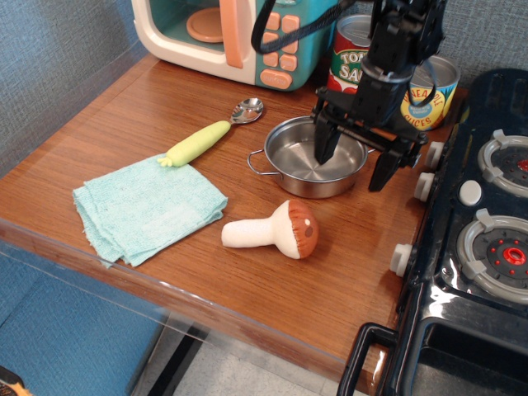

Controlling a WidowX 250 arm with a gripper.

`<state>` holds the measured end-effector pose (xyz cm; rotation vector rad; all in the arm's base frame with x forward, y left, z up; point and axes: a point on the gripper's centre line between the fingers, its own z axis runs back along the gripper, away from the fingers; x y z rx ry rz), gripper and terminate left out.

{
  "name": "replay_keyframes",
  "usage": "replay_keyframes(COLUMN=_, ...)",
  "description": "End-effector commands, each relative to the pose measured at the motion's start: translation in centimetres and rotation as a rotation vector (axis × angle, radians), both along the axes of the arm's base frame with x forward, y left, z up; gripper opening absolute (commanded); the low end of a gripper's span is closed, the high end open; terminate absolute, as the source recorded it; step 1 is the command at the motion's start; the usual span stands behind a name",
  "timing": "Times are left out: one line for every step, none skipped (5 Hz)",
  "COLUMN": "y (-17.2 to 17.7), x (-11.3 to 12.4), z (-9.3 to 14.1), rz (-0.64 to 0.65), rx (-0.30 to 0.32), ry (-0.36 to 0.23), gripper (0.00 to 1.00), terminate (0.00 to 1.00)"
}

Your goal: Move the pot to the left side under the microwave.

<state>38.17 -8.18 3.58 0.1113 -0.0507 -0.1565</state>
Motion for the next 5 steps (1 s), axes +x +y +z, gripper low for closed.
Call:
replay_keyframes(y=1.4, x=0.3, z=-0.8, rz=0.012, rx=-0.015, ry=-0.003, gripper=0.0, terminate=0.0)
replay_keyframes(y=1.1, x=0.2, z=-0.7, rz=-0.007, rx=-0.021, ry=-0.014, gripper=0.0, terminate=0.0)
replay_keyframes(y=1.1, x=0.3, z=0.4, rz=-0.017, rx=-0.035, ry=-0.038, gripper=0.0, terminate=0.0)
replay_keyframes(y=1.4, x=0.6, z=3.1, rz=-0.016, rx=-0.072, ry=-0.098, gripper=0.0, terminate=0.0)
replay_keyframes(y=3.1, x=0.6, z=7.3, rz=0.021, rx=-0.114, ry=-0.182, gripper=0.0, terminate=0.0)
